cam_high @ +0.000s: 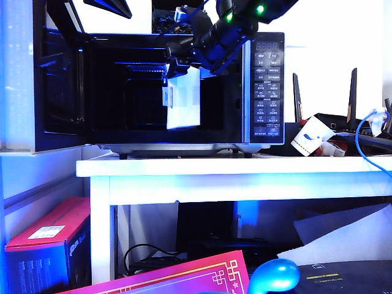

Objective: Open the microwave door, place the box of snacks from the top of the microwave inside, then close the microwave door.

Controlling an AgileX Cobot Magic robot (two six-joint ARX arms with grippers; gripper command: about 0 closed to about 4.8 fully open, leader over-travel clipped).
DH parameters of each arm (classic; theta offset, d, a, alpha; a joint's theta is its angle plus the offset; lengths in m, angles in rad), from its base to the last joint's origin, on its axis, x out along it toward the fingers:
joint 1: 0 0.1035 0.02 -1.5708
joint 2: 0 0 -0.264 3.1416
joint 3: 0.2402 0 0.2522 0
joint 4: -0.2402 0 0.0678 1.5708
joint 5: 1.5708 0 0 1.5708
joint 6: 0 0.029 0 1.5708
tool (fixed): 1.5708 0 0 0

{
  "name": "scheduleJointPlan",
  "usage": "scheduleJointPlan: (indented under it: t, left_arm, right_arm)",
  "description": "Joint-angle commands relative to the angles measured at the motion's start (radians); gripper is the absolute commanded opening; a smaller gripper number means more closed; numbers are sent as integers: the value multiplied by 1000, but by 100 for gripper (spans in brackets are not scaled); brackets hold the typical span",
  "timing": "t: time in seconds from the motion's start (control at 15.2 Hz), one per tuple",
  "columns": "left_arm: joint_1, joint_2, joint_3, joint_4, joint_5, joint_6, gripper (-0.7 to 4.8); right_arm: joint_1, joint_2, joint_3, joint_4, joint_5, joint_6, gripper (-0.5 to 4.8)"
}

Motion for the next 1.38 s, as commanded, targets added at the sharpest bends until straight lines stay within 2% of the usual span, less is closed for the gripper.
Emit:
scheduleJointPlan:
  t: [0.07, 0.46, 0.72, 0.92, 1.12, 1.18, 1.38]
  left_arm:
    - [-1, -6, 5, 1, 0, 4, -6]
    - [-2, -6, 5, -3, 1, 4, -6]
    - [-2, -6, 5, -8, 0, 5, -6]
    - [-2, -6, 5, -8, 1, 5, -6]
    - [-2, -6, 5, -9, 1, 4, -6]
    - [-2, -6, 5, -9, 1, 4, -6]
    - [-2, -6, 5, -12, 1, 2, -6]
  right_arm:
    - [2, -9, 7, 129, 0, -1, 355]
    - [0, 59, 8, 301, 3, -3, 355]
    - [0, 165, 8, 299, 7, 1, 354]
    - [1, 181, 8, 237, 11, 4, 354]
    - [0, 197, 8, 301, 25, 4, 353]
    - [0, 197, 8, 330, 25, 4, 324]
    - [-10, 210, 11, 404, 26, 12, 318]
